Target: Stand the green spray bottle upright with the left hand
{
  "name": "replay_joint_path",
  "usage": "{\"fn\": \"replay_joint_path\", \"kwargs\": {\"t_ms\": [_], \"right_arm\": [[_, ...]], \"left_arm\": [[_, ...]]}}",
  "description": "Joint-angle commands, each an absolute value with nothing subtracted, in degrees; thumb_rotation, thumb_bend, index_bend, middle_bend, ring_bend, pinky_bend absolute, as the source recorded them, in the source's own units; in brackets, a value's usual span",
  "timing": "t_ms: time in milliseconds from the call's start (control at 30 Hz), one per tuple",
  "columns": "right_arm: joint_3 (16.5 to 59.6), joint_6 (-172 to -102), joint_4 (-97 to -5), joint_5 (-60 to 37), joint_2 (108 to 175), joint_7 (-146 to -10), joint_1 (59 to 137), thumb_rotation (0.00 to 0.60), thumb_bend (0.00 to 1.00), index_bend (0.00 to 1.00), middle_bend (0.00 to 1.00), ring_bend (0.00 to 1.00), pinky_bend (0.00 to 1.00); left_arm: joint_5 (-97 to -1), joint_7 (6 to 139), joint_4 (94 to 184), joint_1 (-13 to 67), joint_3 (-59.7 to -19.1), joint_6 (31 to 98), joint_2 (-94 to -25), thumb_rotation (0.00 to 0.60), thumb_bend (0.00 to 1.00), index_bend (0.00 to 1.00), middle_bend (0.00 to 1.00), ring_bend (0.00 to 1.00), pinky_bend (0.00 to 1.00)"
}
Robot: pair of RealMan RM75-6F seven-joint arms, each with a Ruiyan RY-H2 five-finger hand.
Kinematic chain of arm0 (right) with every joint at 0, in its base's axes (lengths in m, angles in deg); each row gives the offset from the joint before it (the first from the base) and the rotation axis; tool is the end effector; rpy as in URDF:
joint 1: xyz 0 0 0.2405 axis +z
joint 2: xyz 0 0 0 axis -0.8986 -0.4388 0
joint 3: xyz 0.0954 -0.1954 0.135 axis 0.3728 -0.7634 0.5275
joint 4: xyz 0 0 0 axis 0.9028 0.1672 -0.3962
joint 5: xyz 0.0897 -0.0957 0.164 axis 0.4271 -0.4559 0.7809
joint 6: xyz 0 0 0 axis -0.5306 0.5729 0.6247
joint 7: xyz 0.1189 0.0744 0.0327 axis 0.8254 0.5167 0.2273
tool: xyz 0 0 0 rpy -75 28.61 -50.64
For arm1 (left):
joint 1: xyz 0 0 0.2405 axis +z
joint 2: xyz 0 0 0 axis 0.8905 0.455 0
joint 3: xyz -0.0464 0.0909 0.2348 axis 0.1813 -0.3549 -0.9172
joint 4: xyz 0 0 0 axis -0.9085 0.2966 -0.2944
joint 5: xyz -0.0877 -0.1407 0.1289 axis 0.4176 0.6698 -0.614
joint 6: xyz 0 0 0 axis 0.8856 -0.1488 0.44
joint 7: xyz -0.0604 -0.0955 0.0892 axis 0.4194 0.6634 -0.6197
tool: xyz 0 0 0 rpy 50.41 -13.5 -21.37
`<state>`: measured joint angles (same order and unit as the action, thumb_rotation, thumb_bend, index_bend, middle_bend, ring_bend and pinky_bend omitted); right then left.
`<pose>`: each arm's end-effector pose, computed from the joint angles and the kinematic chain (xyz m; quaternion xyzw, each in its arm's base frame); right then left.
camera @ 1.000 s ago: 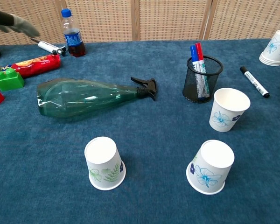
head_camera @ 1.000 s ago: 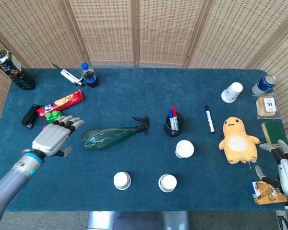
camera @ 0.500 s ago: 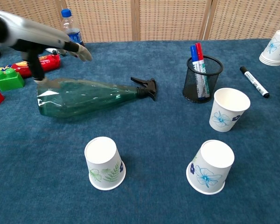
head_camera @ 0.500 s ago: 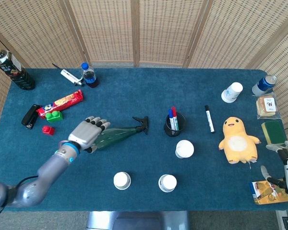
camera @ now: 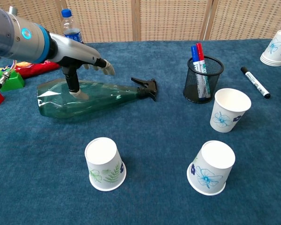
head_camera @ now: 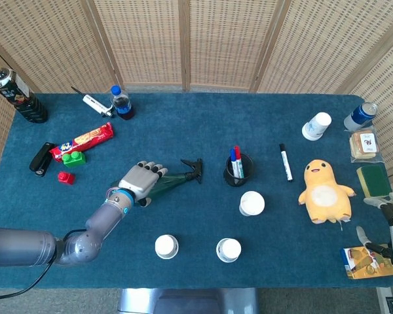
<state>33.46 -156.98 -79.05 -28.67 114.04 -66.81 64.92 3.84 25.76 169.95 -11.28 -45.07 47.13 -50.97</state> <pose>-0.3086 -0.1676 0.1976 0.4875 -0.4860 0.4382 0.5781 -0.0699 0.3548 0.0049 -0.8232 -0.3882 -0.1428 0.3889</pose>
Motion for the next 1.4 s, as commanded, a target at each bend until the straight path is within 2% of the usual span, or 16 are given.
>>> {"fn": "replay_joint_path", "kwargs": {"t_ms": [33,367,800,900,1067,1133,1233,1400], "right_arm": [[33.4,-157.0,-78.9,-28.7,114.0,-66.5,64.8,0.6,0.39,0.25,0.26,0.06,0.16],[33.1,-157.3,-78.5,-29.1,113.6,-65.0,64.2,0.6,0.39,0.25,0.26,0.06,0.16],[33.0,-158.5,-78.6,-29.5,112.8,-62.8,63.1,0.6,0.39,0.25,0.26,0.06,0.17],[33.0,-159.3,-78.7,-29.7,112.7,-62.3,62.6,0.6,0.39,0.25,0.26,0.06,0.17],[33.2,-160.4,-78.9,-30.5,112.4,-61.4,62.2,0.6,0.39,0.25,0.26,0.06,0.18],[33.2,-160.7,-79.0,-30.7,112.4,-61.5,62.1,0.6,0.39,0.25,0.26,0.06,0.18],[33.3,-161.1,-79.2,-30.9,112.4,-61.6,61.9,0.6,0.39,0.25,0.26,0.06,0.18],[33.4,-161.3,-79.6,-31.1,112.4,-61.8,61.9,0.6,0.39,0.25,0.26,0.06,0.18]], "left_arm": [[5.3,26.3,168.7,-12.3,-45.8,46.9,-52.3,0.6,0.41,0.03,0.03,0.0,0.1],[11.7,27.5,162.2,-15.9,-47.0,43.1,-56.3,0.6,0.41,0.03,0.03,0.0,0.11],[19.7,25.0,154.4,-21.5,-49.6,41.7,-62.3,0.6,0.41,0.03,0.04,0.0,0.14],[19.7,24.0,153.7,-22.2,-50.5,43.1,-63.3,0.6,0.41,0.12,0.11,0.04,0.22],[18.5,22.4,152.3,-22.2,-51.8,47.4,-65.6,0.6,0.41,0.43,0.34,0.28,0.46],[17.8,22.8,152.1,-21.6,-51.4,48.7,-66.0,0.6,0.42,0.49,0.41,0.36,0.54],[13.3,26.4,151.9,-19.2,-49.5,52.3,-66.1,0.6,0.45,0.51,0.47,0.42,0.64],[1.7,36.6,155.2,-12.7,-45.5,57.0,-63.3,0.6,0.47,0.51,0.47,0.43,0.65]]}}
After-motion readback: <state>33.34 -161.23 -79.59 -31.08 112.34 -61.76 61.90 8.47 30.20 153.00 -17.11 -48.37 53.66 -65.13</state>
